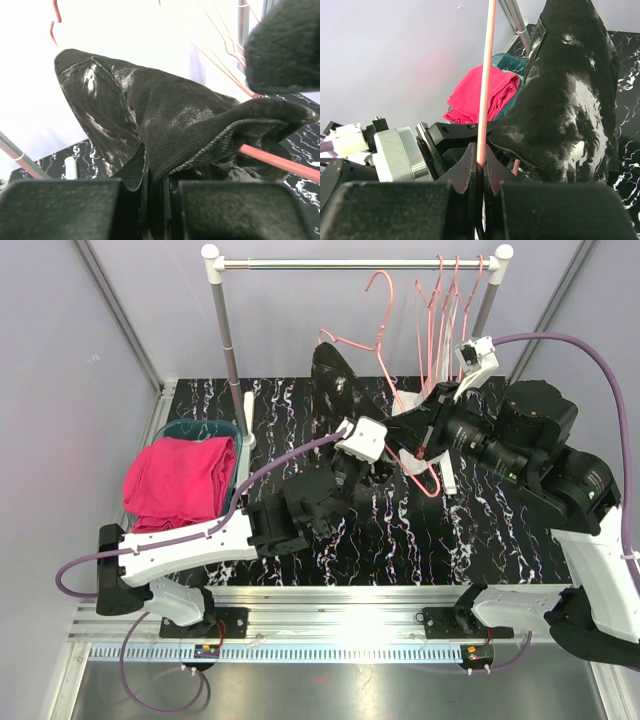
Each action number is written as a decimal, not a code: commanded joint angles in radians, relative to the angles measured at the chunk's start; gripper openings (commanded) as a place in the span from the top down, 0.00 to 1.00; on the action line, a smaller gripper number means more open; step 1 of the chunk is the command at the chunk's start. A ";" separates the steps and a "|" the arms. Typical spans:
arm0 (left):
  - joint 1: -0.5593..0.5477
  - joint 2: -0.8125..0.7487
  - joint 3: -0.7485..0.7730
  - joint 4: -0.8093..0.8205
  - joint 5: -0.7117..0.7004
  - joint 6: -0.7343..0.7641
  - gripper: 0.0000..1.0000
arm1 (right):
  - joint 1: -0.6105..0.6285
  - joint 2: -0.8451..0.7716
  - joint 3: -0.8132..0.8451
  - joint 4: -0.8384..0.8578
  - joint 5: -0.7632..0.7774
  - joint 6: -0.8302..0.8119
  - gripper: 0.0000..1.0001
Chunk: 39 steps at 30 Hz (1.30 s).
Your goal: Remove the trousers from the hanger
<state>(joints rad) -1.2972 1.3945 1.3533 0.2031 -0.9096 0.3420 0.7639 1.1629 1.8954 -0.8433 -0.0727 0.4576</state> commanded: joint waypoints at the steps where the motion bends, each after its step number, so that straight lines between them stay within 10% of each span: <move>1: 0.006 -0.023 0.096 0.018 0.049 -0.057 1.00 | 0.003 -0.061 0.012 0.199 -0.036 -0.008 1.00; 10: 0.004 -0.107 0.083 0.076 0.103 -0.074 1.00 | 0.002 -0.117 -0.117 0.234 0.007 -0.010 1.00; 22: -0.047 -0.157 0.118 -0.042 0.198 -0.043 1.00 | 0.003 0.006 0.249 0.066 0.060 -0.183 1.00; 30: -0.085 -0.147 0.138 -0.048 0.152 0.014 0.66 | 0.003 0.052 0.324 0.019 -0.008 -0.208 1.00; 39: -0.082 -0.072 0.135 0.091 0.026 0.123 0.55 | 0.002 0.049 0.398 0.013 -0.078 -0.175 1.00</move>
<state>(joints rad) -1.3785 1.3006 1.4532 0.1448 -0.8101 0.3988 0.7658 1.2388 2.2097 -1.0115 -0.1036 0.3058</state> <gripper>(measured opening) 0.447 0.058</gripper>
